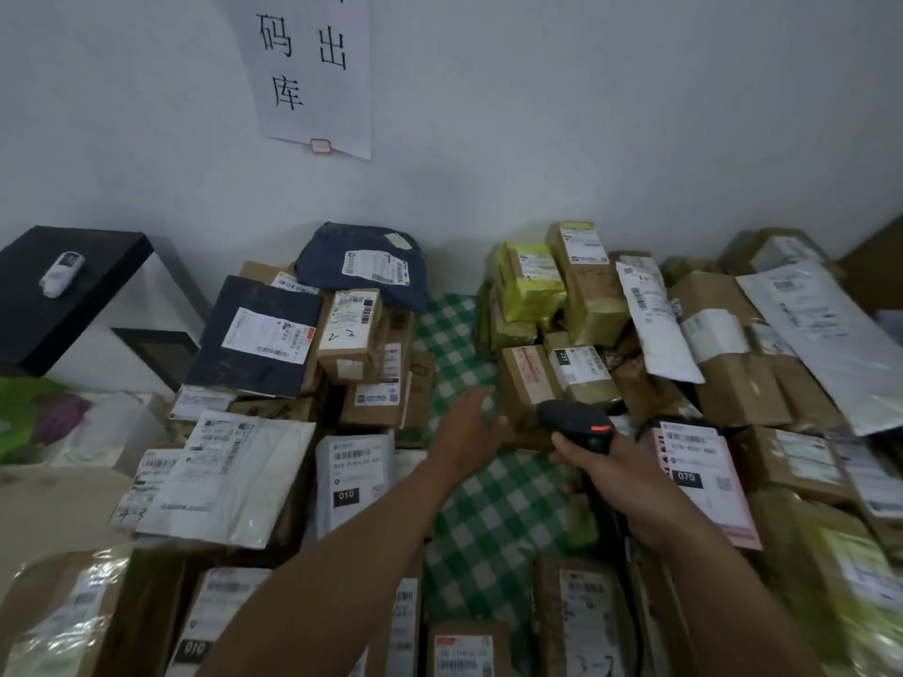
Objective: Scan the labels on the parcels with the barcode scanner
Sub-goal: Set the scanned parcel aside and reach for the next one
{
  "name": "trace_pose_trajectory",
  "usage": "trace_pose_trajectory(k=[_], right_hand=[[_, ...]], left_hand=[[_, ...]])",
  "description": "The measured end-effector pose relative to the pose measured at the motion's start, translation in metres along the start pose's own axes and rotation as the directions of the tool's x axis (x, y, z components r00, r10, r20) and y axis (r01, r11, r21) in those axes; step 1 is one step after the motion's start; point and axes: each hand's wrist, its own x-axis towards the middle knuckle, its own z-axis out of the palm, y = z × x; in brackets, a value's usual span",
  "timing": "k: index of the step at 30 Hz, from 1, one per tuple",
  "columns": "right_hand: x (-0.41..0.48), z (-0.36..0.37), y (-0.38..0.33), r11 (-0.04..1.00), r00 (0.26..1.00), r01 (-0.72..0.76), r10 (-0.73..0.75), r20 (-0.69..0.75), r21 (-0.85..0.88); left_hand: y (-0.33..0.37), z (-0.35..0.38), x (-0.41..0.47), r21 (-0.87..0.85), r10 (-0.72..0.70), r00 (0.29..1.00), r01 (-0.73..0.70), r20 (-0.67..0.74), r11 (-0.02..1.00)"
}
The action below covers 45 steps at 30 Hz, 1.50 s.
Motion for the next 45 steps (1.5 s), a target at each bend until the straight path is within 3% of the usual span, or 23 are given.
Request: trace_pose_trajectory(k=[2,6,14,19,25,27,29,32,34,36,41,45], right_hand=[[-0.001,-0.011,0.007,1.000,0.999,-0.012,0.012,-0.041,0.006],[0.001,-0.027,0.019,0.998,0.996,-0.057,0.059,-0.067,0.033],[0.017,-0.043,0.030,0.998,0.996,-0.060,0.061,-0.071,0.017],[0.015,-0.047,0.033,0.998,0.995,-0.056,0.058,-0.076,0.029],[0.001,-0.047,0.035,0.997,0.996,-0.037,0.042,-0.074,0.064],[-0.003,-0.047,0.035,0.997,0.997,-0.031,0.036,-0.068,0.070],[-0.006,-0.047,0.037,0.997,0.997,-0.028,0.032,-0.064,0.069],[-0.009,-0.050,0.039,0.996,0.998,-0.025,0.030,-0.059,0.081],[-0.009,-0.053,0.041,0.995,0.997,-0.028,0.034,-0.062,0.093],[-0.007,-0.055,0.043,0.995,0.997,-0.030,0.036,-0.063,0.096],[0.001,-0.060,0.045,0.994,0.997,-0.035,0.041,-0.060,0.099],[0.009,-0.062,0.047,0.994,0.997,-0.042,0.048,-0.064,0.100]], left_hand=[[0.007,0.022,0.013,0.072,0.026,0.994,-0.033,0.104,0.997],[0.000,0.062,0.049,0.113,-0.053,0.976,0.029,0.211,0.993],[0.008,0.076,0.072,-0.199,-0.315,0.928,0.353,0.198,0.914],[-0.005,0.073,0.062,-0.570,-0.468,0.850,0.515,0.242,0.641],[-0.007,0.067,0.039,-0.762,-0.583,0.784,0.507,0.213,0.404],[-0.005,0.068,0.027,-0.775,-0.634,0.763,0.476,0.128,0.415],[-0.005,0.071,0.016,-0.690,-0.641,0.767,0.481,0.033,0.541],[0.001,0.075,0.007,-0.575,-0.500,0.863,0.446,0.072,0.687],[0.011,0.078,0.008,-0.606,-0.379,0.910,0.397,0.166,0.689],[0.020,0.081,0.014,-0.598,-0.338,0.925,0.371,0.173,0.710],[0.020,0.096,0.042,-0.607,-0.358,0.911,0.405,0.204,0.684],[0.022,0.100,0.063,-0.632,-0.480,0.863,0.461,0.157,0.622]])
